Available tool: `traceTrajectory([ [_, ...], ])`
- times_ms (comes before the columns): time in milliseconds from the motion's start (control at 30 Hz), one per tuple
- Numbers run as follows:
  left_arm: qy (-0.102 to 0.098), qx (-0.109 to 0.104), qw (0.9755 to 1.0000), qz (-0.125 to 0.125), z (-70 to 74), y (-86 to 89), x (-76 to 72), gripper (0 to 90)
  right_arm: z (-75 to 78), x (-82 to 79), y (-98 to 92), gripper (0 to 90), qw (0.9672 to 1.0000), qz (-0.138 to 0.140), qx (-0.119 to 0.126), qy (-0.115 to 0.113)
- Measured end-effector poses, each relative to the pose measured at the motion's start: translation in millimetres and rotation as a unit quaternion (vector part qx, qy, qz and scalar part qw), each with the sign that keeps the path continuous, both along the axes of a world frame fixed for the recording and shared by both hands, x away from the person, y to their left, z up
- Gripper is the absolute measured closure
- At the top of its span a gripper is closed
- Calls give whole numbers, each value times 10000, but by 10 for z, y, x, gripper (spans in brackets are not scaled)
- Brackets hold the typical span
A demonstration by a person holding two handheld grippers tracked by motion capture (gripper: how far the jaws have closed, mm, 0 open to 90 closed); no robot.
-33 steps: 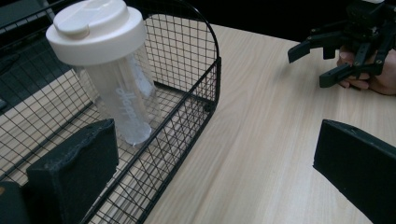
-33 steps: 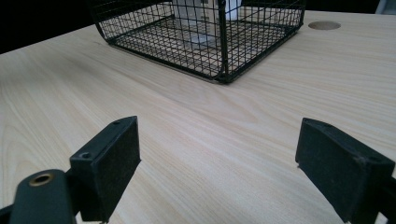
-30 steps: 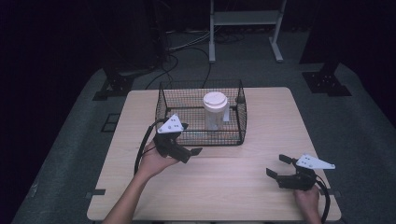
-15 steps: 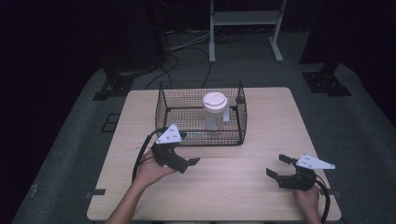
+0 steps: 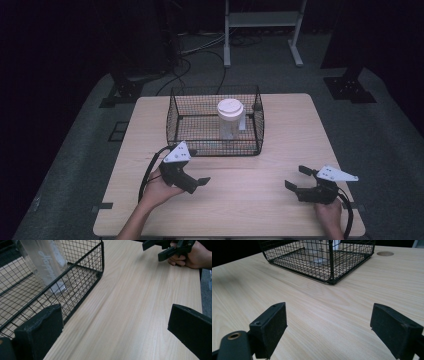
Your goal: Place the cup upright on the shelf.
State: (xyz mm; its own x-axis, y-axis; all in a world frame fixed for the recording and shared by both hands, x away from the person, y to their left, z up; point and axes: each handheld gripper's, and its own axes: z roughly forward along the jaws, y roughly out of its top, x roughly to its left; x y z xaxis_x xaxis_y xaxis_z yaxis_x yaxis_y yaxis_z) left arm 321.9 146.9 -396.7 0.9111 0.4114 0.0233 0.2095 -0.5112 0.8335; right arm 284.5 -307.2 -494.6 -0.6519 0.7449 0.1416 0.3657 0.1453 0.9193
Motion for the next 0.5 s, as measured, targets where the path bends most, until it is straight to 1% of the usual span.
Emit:
traceTrajectory([
  [67,1,-43,10000,9,-21,14,-13,0,0,0,0,128,10000,-5,-6,-6],
  [200,-5,-28,10000,21,-60,48,-47,0,-1,1,1,129,10000,4,-3,4],
  [300,-40,30,10000,52,-95,76,-81,0,-2,3,2,129,10000,1,-10,9],
  [367,-64,28,10000,69,-106,90,-90,0,-2,3,3,128,10000,1,-14,10],
  [500,-58,-46,9999,141,-170,149,-130,0,-2,4,3,128,10000,-9,-24,14],
])
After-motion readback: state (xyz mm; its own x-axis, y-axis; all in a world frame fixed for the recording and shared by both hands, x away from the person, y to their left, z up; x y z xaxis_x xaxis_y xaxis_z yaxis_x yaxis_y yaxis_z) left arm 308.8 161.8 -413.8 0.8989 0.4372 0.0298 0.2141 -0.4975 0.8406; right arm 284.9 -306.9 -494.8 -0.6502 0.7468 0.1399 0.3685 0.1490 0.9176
